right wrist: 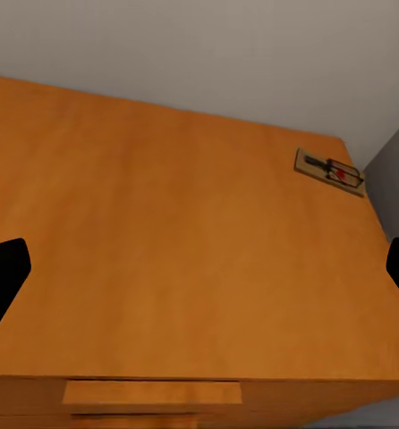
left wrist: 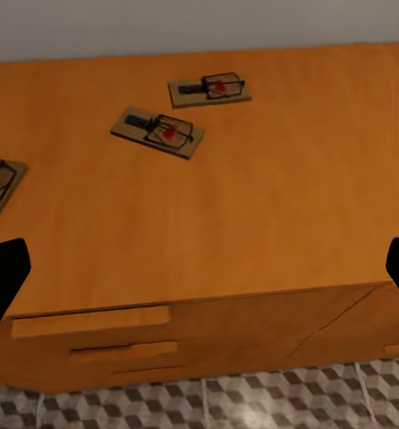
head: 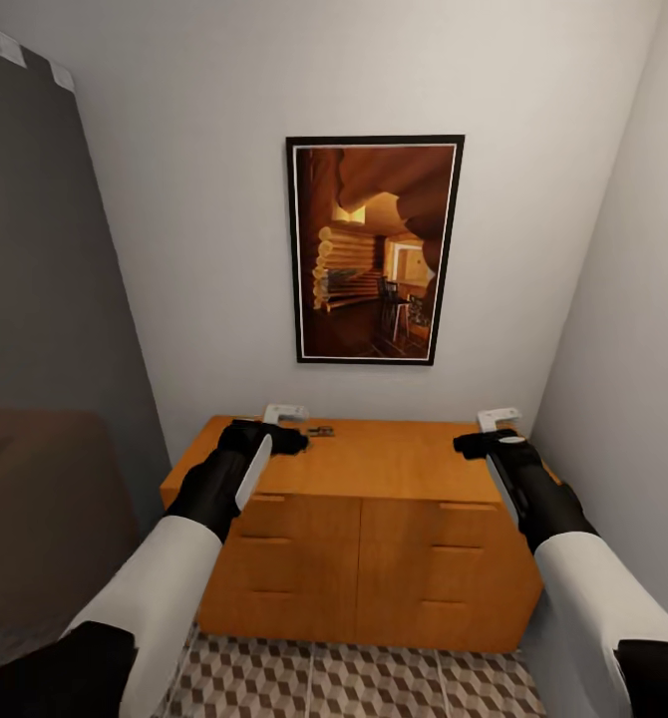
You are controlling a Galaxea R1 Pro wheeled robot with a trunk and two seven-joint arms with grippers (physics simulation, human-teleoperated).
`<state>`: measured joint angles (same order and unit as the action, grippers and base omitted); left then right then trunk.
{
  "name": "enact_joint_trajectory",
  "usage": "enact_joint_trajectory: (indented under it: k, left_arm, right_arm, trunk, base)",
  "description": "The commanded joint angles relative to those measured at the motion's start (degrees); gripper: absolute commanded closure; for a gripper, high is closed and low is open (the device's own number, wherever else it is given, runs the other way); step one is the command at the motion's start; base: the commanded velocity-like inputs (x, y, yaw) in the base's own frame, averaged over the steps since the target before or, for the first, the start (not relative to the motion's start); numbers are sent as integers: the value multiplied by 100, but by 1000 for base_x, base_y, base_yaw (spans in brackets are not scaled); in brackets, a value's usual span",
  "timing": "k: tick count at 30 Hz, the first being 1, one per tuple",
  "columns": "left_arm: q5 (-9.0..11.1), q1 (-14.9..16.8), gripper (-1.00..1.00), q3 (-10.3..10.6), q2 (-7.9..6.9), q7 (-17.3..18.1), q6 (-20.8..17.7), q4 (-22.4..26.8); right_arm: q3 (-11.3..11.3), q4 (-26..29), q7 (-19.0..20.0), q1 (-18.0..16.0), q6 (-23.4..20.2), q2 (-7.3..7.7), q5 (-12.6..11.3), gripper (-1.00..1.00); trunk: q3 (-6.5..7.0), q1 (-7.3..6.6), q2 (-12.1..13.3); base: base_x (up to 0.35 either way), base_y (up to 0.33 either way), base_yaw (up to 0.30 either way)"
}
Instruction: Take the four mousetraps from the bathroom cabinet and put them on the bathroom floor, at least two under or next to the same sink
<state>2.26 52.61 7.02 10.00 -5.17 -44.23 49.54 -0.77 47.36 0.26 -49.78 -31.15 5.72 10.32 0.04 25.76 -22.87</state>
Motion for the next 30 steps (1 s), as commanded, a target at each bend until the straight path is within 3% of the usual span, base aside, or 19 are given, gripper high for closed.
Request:
enact_joint_trajectory:
  k: [1,6,12,23,30]
  left_arm:
    - [30,124,-100,10,0,-38,-61,-181]
    - [45,619,-100,7,0,-32,-149,-1032]
    - [59,945,-100,3,0,-29,-199,-1854]
    - [76,1073,-100,0,0,-15,-224,-2352]
    - [95,1082,-100,-6,0,2,-206,-2813]
  right_arm:
    - [1,-49,1,-55,-59,3,32,-100]
    - [4,-481,-5,-389,-174,61,37,-100]
    - [6,-1429,-8,-828,-220,213,50,-100]
    - [50,-2093,56,-1036,-239,326,55,-100]
    - [343,-2549,214,-1048,-248,312,63,-100]
  trunk:
    - [-4,2,-4]
    - [-4,2,-4]
    - [-4,2,-4]
    - [-4,2,-4]
    - [-4,2,-4]
  base:
    - [66,0,0]
    - [112,0,0]
    - [222,0,0]
    - [297,0,0]
    - [228,0,0]
